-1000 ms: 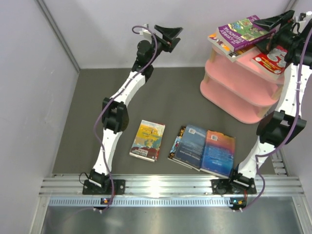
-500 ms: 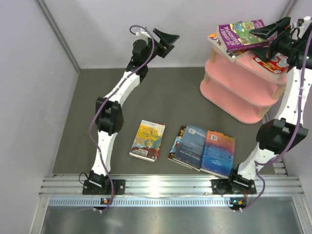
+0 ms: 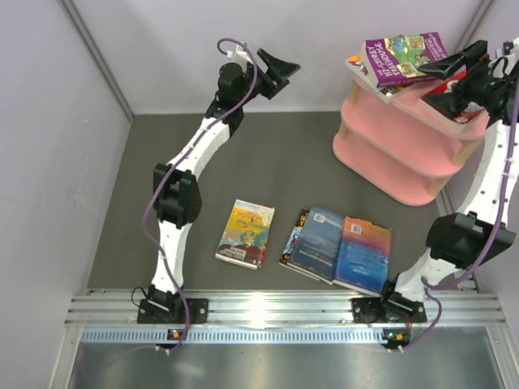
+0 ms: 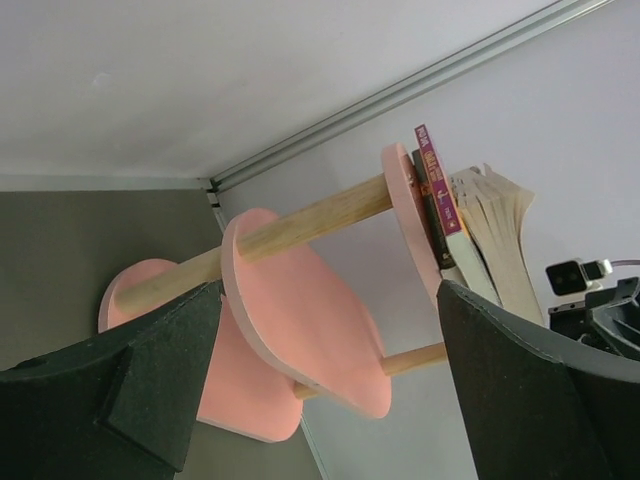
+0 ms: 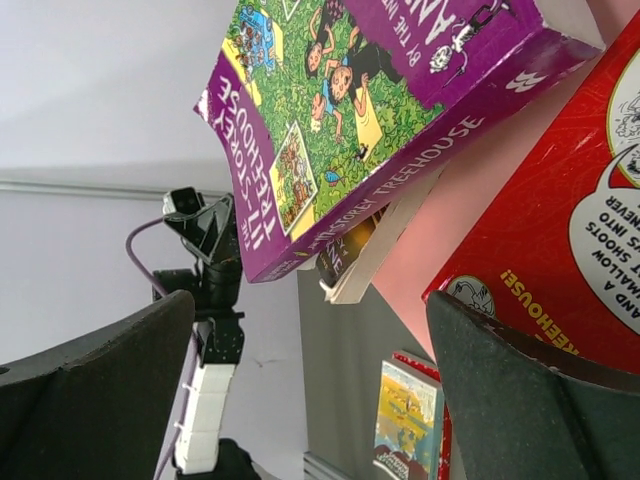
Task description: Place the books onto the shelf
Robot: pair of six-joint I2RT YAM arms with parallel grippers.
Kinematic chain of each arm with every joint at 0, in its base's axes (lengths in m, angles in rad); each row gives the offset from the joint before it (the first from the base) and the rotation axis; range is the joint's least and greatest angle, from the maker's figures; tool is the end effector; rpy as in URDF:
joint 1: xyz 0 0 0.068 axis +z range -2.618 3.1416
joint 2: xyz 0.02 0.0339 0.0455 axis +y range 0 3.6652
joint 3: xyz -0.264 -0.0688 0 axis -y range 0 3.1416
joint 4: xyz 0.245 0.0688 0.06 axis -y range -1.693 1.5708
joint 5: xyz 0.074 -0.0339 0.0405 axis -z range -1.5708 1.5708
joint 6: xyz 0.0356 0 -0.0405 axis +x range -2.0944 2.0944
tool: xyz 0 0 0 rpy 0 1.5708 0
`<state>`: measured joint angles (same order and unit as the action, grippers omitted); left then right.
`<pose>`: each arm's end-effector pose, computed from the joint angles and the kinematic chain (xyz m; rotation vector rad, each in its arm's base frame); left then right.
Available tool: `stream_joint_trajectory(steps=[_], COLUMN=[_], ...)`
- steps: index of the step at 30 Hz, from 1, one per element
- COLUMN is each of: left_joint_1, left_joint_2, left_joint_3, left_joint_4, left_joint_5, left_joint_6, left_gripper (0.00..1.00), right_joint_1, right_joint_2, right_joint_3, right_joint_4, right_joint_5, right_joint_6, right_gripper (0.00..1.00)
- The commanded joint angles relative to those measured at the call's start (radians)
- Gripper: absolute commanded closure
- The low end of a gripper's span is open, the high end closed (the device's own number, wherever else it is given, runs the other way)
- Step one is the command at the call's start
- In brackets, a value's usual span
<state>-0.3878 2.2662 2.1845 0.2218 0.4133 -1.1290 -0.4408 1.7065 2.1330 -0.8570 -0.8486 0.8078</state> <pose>0.4980 -0.2189 0.3709 -0.2185 1.6227 -1.5021 0.3212 -0.1220 0.4903 0.6720 1.8854 1.0789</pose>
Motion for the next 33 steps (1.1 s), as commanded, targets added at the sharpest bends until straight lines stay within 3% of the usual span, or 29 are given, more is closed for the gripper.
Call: stream_joint_trajectory(steps=[1, 10, 33], left_joint_1=[-0.002, -0.002, -0.003], left_joint_2=[-0.077, -0.131, -0.224], left_joint_3=[-0.006, -0.06, -0.19], left_joint_4=[-0.012, -0.047, -0.059], left_joint_5=[0.028, 0.039, 0.032], left_joint_6=[0.037, 0.058, 0.103], left_gripper=[0.06, 0.08, 0.1], right_joint_1=[-0.012, -0.009, 0.053], right_joint_2=[-0.024, 0.011, 0.186], right_joint_3=[-0.021, -0.027, 0.091], right_joint_4=[0.019, 0.202, 0.418], right_joint_5=[0.049, 0.126, 0.168], right_joint_6=[0.014, 0.122, 0.294], right_gripper=[0.0, 0.0, 0.0])
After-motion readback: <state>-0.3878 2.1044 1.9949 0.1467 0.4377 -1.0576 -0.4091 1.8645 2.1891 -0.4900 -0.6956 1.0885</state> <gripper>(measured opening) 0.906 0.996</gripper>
